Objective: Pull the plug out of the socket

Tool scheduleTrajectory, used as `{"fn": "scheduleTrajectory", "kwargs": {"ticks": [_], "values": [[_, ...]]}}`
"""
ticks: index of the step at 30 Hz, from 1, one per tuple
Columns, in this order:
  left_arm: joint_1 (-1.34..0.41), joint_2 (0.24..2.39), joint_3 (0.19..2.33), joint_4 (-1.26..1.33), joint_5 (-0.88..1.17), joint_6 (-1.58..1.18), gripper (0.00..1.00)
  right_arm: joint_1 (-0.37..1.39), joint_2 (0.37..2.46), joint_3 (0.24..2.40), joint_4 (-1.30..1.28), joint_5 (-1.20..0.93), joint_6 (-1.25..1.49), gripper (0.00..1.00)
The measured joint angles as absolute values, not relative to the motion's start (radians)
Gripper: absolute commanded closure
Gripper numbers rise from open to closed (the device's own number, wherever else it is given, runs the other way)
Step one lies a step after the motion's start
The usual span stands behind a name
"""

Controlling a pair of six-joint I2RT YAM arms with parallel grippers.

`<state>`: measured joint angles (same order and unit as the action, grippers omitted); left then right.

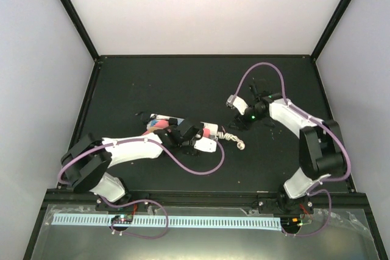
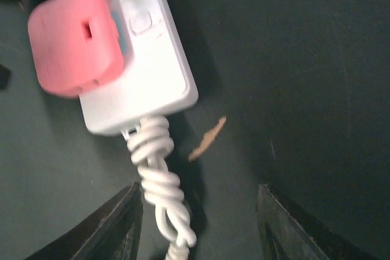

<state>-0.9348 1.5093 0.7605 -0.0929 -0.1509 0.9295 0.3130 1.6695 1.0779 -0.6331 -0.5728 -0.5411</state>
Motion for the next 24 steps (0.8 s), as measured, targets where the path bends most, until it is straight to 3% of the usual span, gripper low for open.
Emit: {"fn": "scheduleTrajectory", "kwargs": {"ticks": [4,14,20,24], "values": [[-0.928,1.484,0.812,-0.137,-0.117,0.89,0.12,0.321,1.602,1.024,-0.628,-0.481,-0.633,0.4],[-0.908,1.44,0.821,-0.203,-0.099,0.858,0.12,0.468,1.67,0.979,-0.543,-0.308,-0.725,0.41],[-0.904,1.395,0.81,-0.22,-0.099,0.854,0.12,0.483,1.68,0.953,-0.508,-0.287,-0.747,0.5],[-0.905,1.393,0.81,-0.247,-0.096,0.854,0.12,0.495,1.68,0.894,-0.496,-0.265,-0.762,0.63]]}}
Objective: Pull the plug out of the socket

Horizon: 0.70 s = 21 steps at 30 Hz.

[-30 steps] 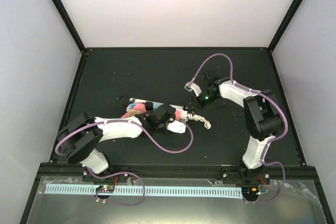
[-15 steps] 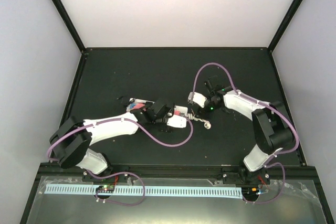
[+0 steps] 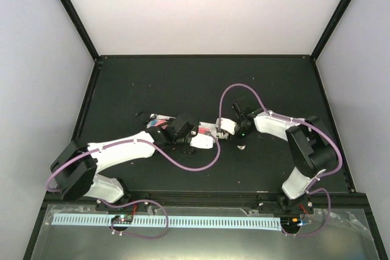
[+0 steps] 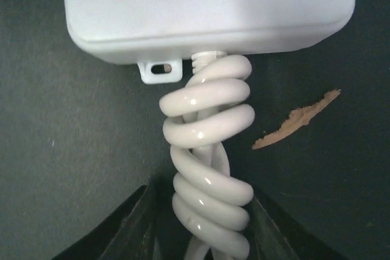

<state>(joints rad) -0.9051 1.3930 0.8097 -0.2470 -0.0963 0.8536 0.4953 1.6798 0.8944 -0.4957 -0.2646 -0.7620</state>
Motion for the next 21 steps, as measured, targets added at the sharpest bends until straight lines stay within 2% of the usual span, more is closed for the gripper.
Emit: {"fn": "scheduleTrajectory", "kwargs": {"ticks": [3,5,11,21], "values": [[-0.907,1.393,0.81,-0.258,-0.097,0.854,0.12,0.495,1.663,0.875,-0.493,-0.239,-0.783,0.78],[-0.909,1.393,0.81,-0.263,-0.097,0.854,0.12,0.495,1.646,0.864,-0.493,-0.221,-0.804,0.84],[-0.917,1.393,0.81,-0.269,-0.098,0.854,0.12,0.486,1.591,0.809,-0.502,-0.197,-0.853,0.89],[-1.007,1.405,0.81,-0.273,-0.105,0.875,0.12,0.313,1.472,0.698,-0.532,-0.191,-0.984,0.86]]}}
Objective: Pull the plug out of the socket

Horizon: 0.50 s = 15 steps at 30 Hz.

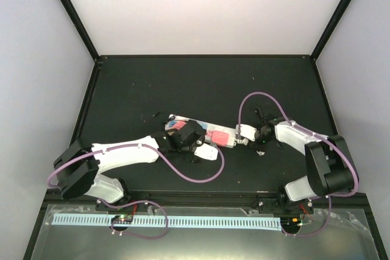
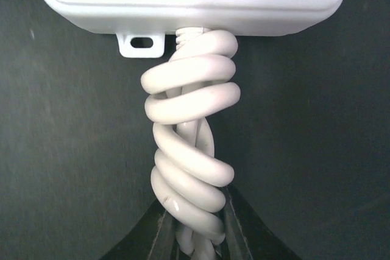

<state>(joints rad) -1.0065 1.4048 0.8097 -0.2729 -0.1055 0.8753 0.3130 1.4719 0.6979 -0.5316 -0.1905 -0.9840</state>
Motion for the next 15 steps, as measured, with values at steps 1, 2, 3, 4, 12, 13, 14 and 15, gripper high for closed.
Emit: {"fn": "scheduleTrajectory", "kwargs": {"ticks": [1,2,3,4,12,13,14,15], "values": [[-1.017,1.412,0.81,-0.271,-0.105,0.878,0.13,0.294,1.459,0.688,-0.537,-0.186,-1.0,0.85],[-1.026,1.421,0.81,-0.269,-0.106,0.88,0.13,0.277,1.449,0.679,-0.541,-0.185,-1.015,0.8],[-1.036,1.43,0.81,-0.267,-0.107,0.882,0.13,0.264,1.44,0.672,-0.545,-0.184,-1.027,0.73],[-1.046,1.443,0.811,-0.265,-0.108,0.883,0.13,0.251,1.431,0.666,-0.55,-0.184,-1.041,0.62],[-1.083,1.539,0.873,-0.231,-0.129,0.89,0.09,0.205,1.377,0.731,-0.694,-0.264,-1.01,0.33],[-1.084,1.545,0.882,-0.225,-0.131,0.891,0.09,0.205,1.367,0.756,-0.705,-0.286,-0.994,0.33],[-1.086,1.55,0.89,-0.215,-0.134,0.892,0.08,0.205,1.361,0.778,-0.711,-0.307,-0.978,0.32],[-1.087,1.555,0.898,-0.208,-0.136,0.896,0.04,0.205,1.359,0.807,-0.719,-0.33,-0.957,0.32]]}}
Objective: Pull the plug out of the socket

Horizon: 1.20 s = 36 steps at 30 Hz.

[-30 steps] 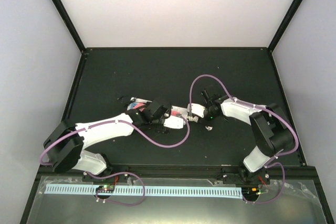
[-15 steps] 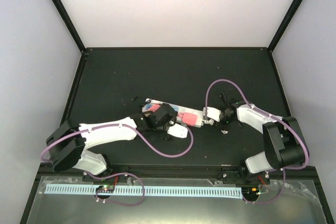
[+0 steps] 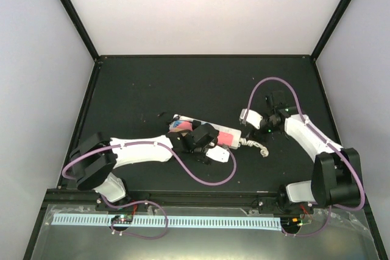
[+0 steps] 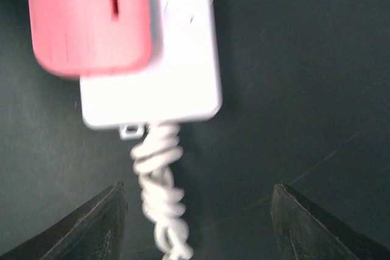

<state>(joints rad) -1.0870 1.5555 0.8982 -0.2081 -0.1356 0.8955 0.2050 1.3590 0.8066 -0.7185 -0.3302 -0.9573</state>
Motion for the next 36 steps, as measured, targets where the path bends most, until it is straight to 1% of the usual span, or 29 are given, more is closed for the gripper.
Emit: {"fn": "scheduleTrajectory", "kwargs": {"ticks": [2,5,10,13,20,25,31,34,36], "values": [[-1.087,1.566,0.907,-0.192,-0.138,0.905,0.01,0.205,1.363,0.864,-0.723,-0.377,-0.908,0.31],[-1.088,1.582,0.911,-0.168,-0.138,0.908,0.01,0.205,1.388,0.934,-0.723,-0.44,-0.828,0.31],[-1.089,1.619,0.912,-0.118,-0.146,0.913,0.01,0.205,1.475,1.024,-0.708,-0.553,-0.688,0.33],[-1.089,1.65,0.914,-0.084,-0.157,0.913,0.01,0.205,1.518,1.037,-0.685,-0.596,-0.627,0.34],[-1.101,1.721,0.932,-0.026,-0.184,0.916,0.01,0.211,1.626,1.037,-0.645,-0.61,-0.561,0.35],[-1.102,1.762,0.934,0.03,-0.214,0.933,0.02,0.259,1.68,1.036,-0.616,-0.558,-0.557,0.35],[-1.102,1.801,0.942,0.072,-0.262,0.955,0.1,0.294,1.717,1.036,-0.601,-0.513,-0.559,0.39],[-1.102,1.801,0.951,0.083,-0.279,0.963,0.17,0.294,1.722,1.036,-0.593,-0.493,-0.564,0.44],[-1.102,1.801,0.963,0.084,-0.289,0.965,0.24,0.294,1.726,1.036,-0.589,-0.485,-0.57,0.47]]}}
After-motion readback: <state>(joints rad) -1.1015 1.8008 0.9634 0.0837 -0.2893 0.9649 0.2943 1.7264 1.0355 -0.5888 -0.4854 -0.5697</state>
